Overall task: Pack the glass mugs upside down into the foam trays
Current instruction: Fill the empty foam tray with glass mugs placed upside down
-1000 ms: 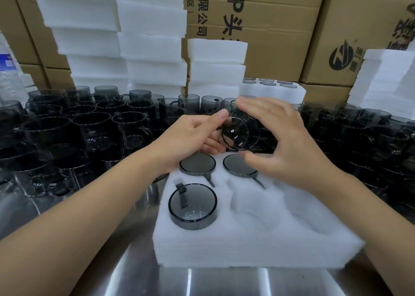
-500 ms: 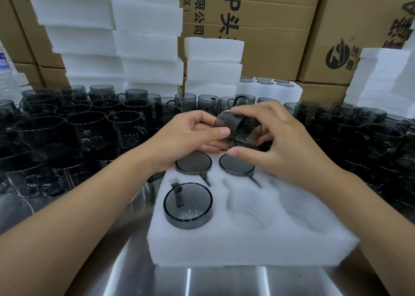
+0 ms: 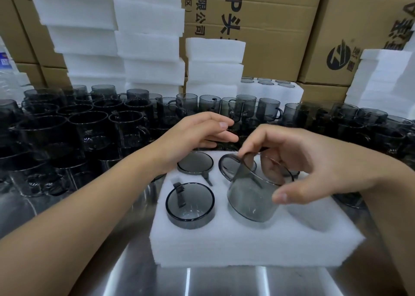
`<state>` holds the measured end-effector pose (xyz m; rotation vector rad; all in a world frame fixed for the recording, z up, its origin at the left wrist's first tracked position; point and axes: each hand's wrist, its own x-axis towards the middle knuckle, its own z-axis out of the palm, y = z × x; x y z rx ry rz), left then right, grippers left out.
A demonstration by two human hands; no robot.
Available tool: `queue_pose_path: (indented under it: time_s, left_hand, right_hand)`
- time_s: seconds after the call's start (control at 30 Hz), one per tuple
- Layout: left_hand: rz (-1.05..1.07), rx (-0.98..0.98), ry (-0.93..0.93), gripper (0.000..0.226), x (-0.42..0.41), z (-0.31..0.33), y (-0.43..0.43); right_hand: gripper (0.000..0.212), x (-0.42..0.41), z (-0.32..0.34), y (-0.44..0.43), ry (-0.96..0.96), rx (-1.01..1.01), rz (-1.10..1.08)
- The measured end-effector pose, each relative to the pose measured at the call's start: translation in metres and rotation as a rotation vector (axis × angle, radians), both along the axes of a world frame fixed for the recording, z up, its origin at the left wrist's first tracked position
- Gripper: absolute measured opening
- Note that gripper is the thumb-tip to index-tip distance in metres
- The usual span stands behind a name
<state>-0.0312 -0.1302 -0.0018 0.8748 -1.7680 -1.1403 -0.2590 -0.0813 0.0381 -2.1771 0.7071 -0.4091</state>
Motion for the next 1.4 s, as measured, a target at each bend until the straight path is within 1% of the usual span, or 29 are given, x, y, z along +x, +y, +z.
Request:
queue_pose_path:
  time_s: [0.1,0.23,0.33,0.43,0.5,0.57,0.63,0.67,0.73,0.83,0.97,1.07,1.13,1.27,1.33,1.4]
  left_hand:
    - [-0.024,-0.017,-0.064,0.041,-0.001,0.002,0.004]
    - [-0.047,-0.041,-0.137,0.044,-0.001,0.004,0.006]
    - [-0.097,-0.071,-0.199,0.047,-0.002,0.004,0.009]
    - [-0.162,-0.102,-0.315,0.059,-0.002,0.006,0.012]
    - [-0.196,-0.134,-0.409,0.065,-0.002,0.007,0.013]
    - [-0.208,-0.173,-0.502,0.066,-0.002,0.008,0.014]
    - [-0.209,-0.19,-0.571,0.066,-0.002,0.009,0.015]
    - [-0.21,-0.186,-0.594,0.07,-0.002,0.01,0.015]
    - [-0.22,-0.178,-0.624,0.075,-0.001,0.01,0.015]
    - [-0.233,-0.173,-0.671,0.073,0.0,0.011,0.014]
    - [-0.241,-0.173,-0.728,0.075,0.002,0.012,0.013]
    - [-0.243,-0.173,-0.749,0.074,0.002,0.012,0.014]
    - [-0.248,-0.177,-0.754,0.081,0.002,0.012,0.015]
    - [-0.225,-0.191,-0.83,0.109,0.0,0.013,0.016]
    - [-0.219,-0.178,-0.85,0.112,-0.001,0.014,0.017]
    - [-0.232,-0.161,-0.84,0.109,-0.001,0.016,0.018]
  right_hand:
    - [0.055,0.003,0.001,0.004,0.069,-0.006,-0.016]
    - [0.059,0.011,-0.001,0.007,0.189,-0.058,-0.083]
    - [0.064,0.015,-0.003,0.008,0.297,-0.154,-0.13]
    - [0.068,0.016,-0.002,0.01,0.354,-0.241,-0.131]
    - [0.069,0.015,-0.001,0.009,0.348,-0.235,-0.125]
    - [0.069,0.013,0.001,0.006,0.269,-0.213,-0.151]
    - [0.06,0.013,-0.001,0.001,0.171,-0.258,-0.221]
    - [0.057,0.013,-0.003,-0.002,0.168,-0.295,-0.264]
    - [0.062,0.014,-0.007,-0.006,0.249,-0.325,-0.326]
    - [0.069,0.013,-0.012,-0.012,0.358,-0.296,-0.375]
    - [0.074,0.015,-0.016,-0.017,0.403,-0.32,-0.365]
    - [0.072,0.015,-0.018,-0.018,0.433,-0.34,-0.352]
    - [0.07,0.014,-0.016,-0.016,0.481,-0.317,-0.326]
    - [0.075,0.01,-0.01,-0.012,0.595,-0.242,-0.269]
    - [0.079,0.012,-0.009,-0.011,0.621,-0.242,-0.258]
    - [0.084,0.014,-0.009,-0.01,0.625,-0.246,-0.256]
